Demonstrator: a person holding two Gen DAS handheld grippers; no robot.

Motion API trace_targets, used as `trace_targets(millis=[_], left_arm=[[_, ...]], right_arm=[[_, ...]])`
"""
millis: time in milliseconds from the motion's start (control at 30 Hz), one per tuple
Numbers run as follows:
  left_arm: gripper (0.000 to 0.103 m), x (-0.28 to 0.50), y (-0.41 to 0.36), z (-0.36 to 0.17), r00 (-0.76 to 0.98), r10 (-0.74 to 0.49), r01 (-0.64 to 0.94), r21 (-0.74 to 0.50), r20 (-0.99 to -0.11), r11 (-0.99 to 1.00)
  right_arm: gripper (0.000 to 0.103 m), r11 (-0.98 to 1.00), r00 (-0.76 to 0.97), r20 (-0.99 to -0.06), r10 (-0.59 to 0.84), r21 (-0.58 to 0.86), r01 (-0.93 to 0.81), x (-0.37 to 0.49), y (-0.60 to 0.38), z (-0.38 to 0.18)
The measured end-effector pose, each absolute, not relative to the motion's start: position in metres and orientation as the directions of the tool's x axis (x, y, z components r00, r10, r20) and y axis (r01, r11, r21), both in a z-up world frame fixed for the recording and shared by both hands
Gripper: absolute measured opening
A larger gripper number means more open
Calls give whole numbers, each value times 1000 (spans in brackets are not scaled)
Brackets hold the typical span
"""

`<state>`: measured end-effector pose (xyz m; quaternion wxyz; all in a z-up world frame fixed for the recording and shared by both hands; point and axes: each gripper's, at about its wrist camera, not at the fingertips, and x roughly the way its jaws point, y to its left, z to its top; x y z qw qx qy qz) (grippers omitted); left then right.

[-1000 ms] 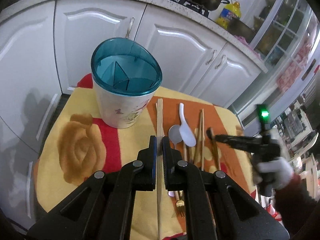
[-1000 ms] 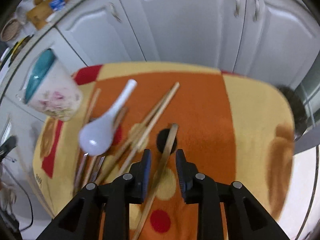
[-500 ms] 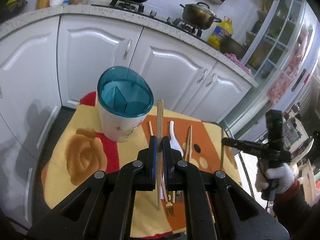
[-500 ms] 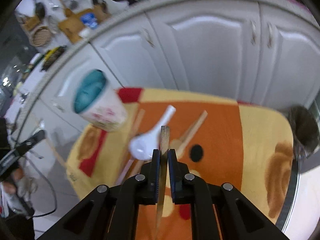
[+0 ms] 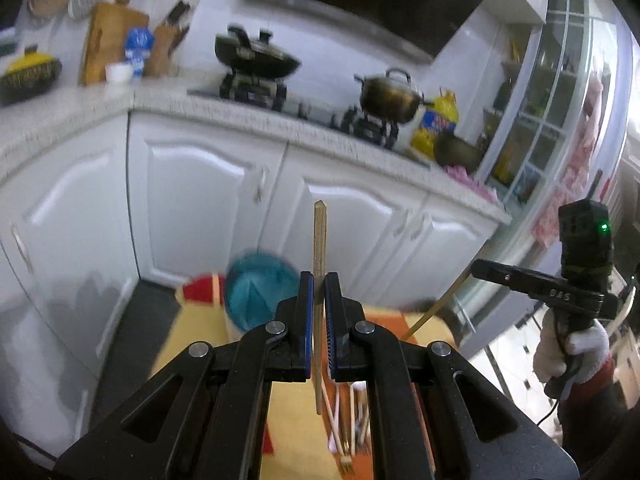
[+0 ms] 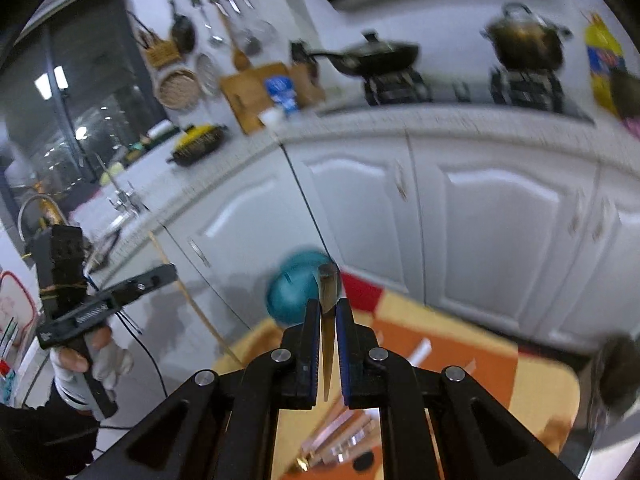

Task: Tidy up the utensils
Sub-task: 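Lift both held chopsticks and carry them over the floral utensil holder, then lower the chopsticks into the holder and open both grippers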

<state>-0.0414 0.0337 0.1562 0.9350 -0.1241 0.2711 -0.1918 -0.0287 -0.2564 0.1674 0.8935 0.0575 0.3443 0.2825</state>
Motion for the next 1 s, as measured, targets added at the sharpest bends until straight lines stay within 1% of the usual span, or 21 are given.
trace_targets(millis=[167,233,367,467,800,900,1000], left_arm=[[4,-14,44,179,837,-352,235,-305,-419,923],[4,0,46,182,854,-315,205,-290,-415,935],[4,30,49,178,866,-266,161,-268,-423,950],[4,48,46,166,871,-215,120,-234,-442,965],[4,88,38,99,797,-191,48,-256,-573,966],[4,94,34,85,777,-188,38,-254,-600,967],[4,96,32,77,767,-187,34,-253,-614,967]], right_arm=[[7,821,638,-526,562,267,-504,2,-232,210],[7,820,642,-518,565,264,-508,16,-225,216],[7,846,675,-522,521,215,-487,44,-204,221],[7,860,679,-543,495,195,-471,67,-189,209],[7,858,551,-675,490,265,-439,117,-169,124],[7,856,516,-701,492,282,-433,122,-166,105],[7,853,500,-707,500,299,-428,126,-168,96]])
